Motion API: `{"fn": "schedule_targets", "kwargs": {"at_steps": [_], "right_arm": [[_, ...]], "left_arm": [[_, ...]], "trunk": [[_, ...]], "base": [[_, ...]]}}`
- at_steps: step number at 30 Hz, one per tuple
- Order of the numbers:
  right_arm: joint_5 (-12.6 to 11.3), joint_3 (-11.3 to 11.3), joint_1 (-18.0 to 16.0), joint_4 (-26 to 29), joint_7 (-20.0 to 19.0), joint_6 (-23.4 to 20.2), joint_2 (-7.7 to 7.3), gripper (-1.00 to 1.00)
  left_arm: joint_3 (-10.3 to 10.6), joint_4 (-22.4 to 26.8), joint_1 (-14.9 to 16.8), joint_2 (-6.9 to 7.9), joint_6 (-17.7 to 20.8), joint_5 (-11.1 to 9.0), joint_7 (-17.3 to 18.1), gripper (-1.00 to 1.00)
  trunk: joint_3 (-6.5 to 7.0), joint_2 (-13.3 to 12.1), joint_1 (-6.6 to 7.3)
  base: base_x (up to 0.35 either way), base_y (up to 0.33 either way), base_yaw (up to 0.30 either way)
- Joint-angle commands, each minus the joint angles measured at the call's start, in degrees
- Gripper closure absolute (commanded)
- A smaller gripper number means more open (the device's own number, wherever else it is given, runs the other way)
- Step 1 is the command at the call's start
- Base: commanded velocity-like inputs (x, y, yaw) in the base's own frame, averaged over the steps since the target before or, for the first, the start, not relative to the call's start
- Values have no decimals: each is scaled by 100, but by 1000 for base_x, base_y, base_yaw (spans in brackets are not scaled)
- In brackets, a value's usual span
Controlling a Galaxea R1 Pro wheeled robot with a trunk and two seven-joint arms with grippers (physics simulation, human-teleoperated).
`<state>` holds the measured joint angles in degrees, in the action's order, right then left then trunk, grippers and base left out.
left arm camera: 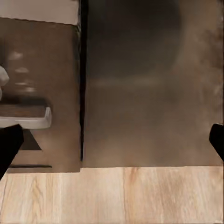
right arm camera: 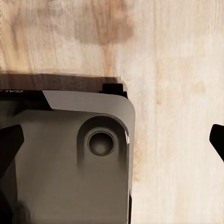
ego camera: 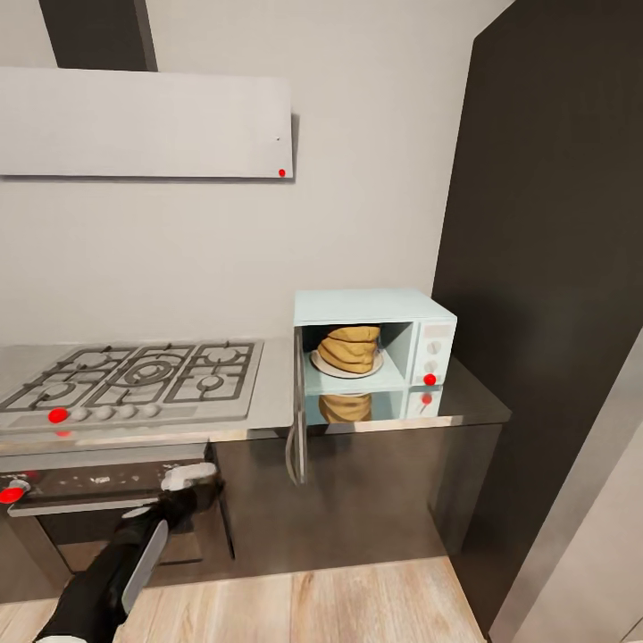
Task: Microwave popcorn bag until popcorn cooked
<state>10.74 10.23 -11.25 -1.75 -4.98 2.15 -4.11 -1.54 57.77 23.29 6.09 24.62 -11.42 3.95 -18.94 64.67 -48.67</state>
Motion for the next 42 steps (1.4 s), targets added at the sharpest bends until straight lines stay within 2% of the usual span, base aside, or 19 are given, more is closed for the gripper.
{"fn": "schedule_targets", "kwargs": {"at_steps": [1,3,5,7,9,12,14,18,19,22,28,34,38,42], "right_arm": [[57,49,-9,-18,-11,23,-3,-100],[54,49,-9,-18,-11,23,-5,-100],[52,49,-9,-17,-7,24,-11,-100],[49,53,-9,-17,-4,29,-24,-100],[43,55,-9,-17,-3,32,-31,-100],[22,57,-9,-18,-3,217,-20,-100],[18,58,-9,-18,-3,287,-26,-100],[14,58,-9,-18,-2,323,-21,-100],[8,71,-9,-18,5,329,-20,-100],[7,75,-9,-18,6,330,-20,-100],[7,75,-9,-18,6,330,-19,-100],[7,75,-9,-18,6,330,-27,-100],[7,75,-9,-18,6,330,-20,-100],[6,75,-6,-18,6,330,-20,-100]], "left_arm": [[-13,7,125,-24,38,-18,234,-100],[-5,96,316,-114,6,-9,863,-100],[19,304,387,-210,-54,14,1276,-100],[44,385,413,-330,-174,46,1432,-100],[79,411,417,-387,-246,71,1459,-100],[207,497,421,-454,-370,267,1475,-100],[230,536,422,-464,-473,325,1484,-100],[235,566,422,-475,-843,331,1528,-100],[241,572,422,-528,-913,335,1544,-100],[242,561,422,-529,-920,321,1563,-100],[242,521,422,-549,-924,329,2241,-100],[234,515,422,-559,-924,333,2317,-100],[241,509,422,-787,-924,365,2313,-100],[242,516,422,-840,-924,368,2314,-100]], "trunk": [[-8,5,0],[-8,5,0],[-8,5,0],[-8,5,0],[-8,5,0],[-8,5,0],[-8,5,0],[-8,5,0],[-8,5,0],[-8,5,0],[-8,5,0],[-8,5,0],[-8,5,0],[-8,5,0]], "base": [[0,0,0],[0,0,0],[0,0,0],[0,0,0],[0,0,0],[0,0,0],[0,0,0],[0,0,-1],[0,0,-204],[0,0,-229],[0,0,-241],[0,0,-242],[0,0,-242],[0,0,-242]]}}
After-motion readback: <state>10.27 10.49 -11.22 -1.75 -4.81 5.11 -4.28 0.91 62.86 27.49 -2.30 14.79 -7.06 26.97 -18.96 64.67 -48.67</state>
